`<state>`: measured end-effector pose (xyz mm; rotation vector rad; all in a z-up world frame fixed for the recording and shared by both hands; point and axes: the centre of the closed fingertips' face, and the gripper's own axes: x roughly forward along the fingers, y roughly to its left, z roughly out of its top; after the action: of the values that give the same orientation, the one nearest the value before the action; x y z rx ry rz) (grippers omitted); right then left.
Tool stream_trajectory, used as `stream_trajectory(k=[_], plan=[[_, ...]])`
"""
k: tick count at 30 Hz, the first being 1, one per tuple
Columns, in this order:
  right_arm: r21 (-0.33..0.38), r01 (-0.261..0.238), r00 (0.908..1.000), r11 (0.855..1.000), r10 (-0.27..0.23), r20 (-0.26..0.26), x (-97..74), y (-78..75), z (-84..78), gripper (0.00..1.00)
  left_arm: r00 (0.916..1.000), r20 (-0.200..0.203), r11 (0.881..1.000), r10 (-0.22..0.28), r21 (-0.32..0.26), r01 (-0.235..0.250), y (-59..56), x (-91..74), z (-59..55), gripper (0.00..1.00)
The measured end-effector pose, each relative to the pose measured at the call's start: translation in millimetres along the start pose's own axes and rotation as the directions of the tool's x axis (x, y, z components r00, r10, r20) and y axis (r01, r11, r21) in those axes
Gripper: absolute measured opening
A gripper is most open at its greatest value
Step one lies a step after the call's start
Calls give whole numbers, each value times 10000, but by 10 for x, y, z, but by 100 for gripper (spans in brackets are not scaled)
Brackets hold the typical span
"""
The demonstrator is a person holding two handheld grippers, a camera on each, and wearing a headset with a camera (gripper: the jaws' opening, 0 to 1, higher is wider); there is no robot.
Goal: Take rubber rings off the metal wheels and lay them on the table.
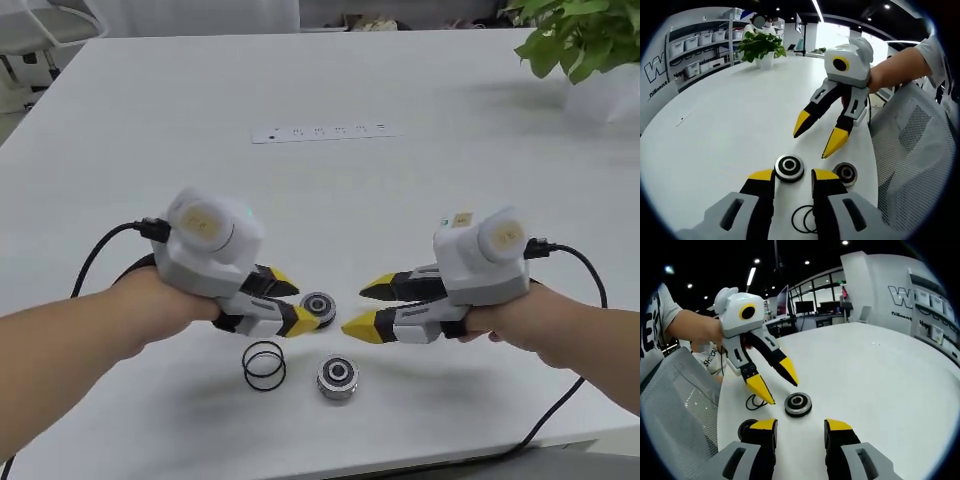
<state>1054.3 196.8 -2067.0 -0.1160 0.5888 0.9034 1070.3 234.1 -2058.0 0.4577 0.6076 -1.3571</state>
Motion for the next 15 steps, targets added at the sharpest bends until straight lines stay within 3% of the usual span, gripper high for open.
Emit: stream_trajectory(k=[15], plan=[[-20, -47, 9999, 10000, 46, -114, 12, 20, -54, 35, 9998, -179, 10000, -59, -1, 59, -19, 153, 28, 19]])
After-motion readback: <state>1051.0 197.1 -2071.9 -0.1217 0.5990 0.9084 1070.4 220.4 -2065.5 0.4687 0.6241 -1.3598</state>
